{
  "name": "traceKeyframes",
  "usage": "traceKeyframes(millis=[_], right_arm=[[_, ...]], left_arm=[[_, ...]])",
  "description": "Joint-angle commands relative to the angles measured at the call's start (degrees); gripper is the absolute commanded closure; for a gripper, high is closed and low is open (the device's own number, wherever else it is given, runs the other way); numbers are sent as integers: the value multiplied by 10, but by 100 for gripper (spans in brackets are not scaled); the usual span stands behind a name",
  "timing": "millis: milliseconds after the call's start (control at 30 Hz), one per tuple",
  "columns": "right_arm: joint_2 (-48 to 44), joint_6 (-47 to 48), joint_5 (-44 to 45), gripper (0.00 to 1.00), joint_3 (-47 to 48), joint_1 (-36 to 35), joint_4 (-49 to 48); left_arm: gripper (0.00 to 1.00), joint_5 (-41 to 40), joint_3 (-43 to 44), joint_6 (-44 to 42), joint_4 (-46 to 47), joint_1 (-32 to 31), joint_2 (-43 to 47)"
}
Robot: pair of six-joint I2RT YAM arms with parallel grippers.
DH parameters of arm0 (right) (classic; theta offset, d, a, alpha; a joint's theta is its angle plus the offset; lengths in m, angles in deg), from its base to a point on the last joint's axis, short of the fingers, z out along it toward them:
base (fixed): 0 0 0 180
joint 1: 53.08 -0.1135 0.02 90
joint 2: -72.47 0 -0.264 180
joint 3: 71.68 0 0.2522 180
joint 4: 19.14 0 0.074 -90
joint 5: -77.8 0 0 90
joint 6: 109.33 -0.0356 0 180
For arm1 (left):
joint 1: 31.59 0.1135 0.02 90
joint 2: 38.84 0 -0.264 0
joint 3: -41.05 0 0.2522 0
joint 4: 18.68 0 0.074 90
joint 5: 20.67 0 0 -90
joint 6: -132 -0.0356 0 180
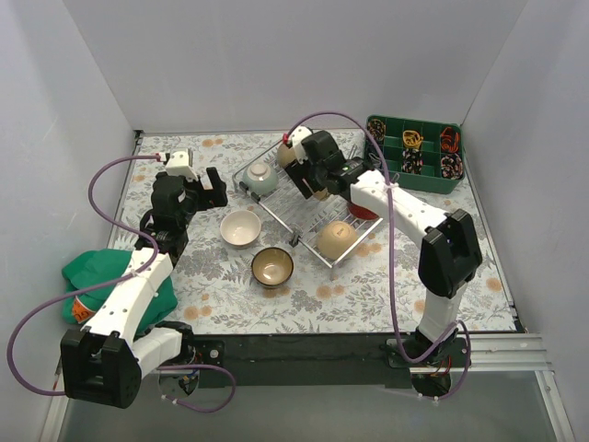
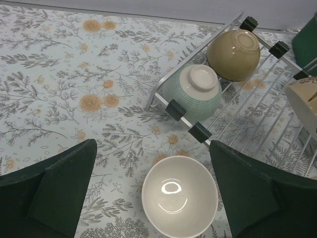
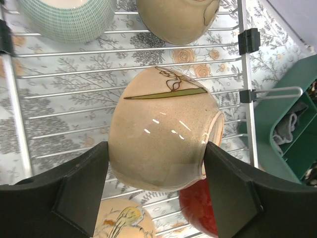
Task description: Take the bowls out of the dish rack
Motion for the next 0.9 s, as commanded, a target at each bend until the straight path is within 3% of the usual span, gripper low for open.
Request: traceKeyframes(millis=[0,333,867], right_arm=[[-82,-75,-74,96,-24,31,-50],[-198,-184,-248,98,-144,78,-160],[-359,-344,-411,98,-317,115,-348]], left_arm=[[2,70,6,9,9,-1,1],[2,186,5,62,53,-6,-24],[4,164,28,149,135,-168,-99]])
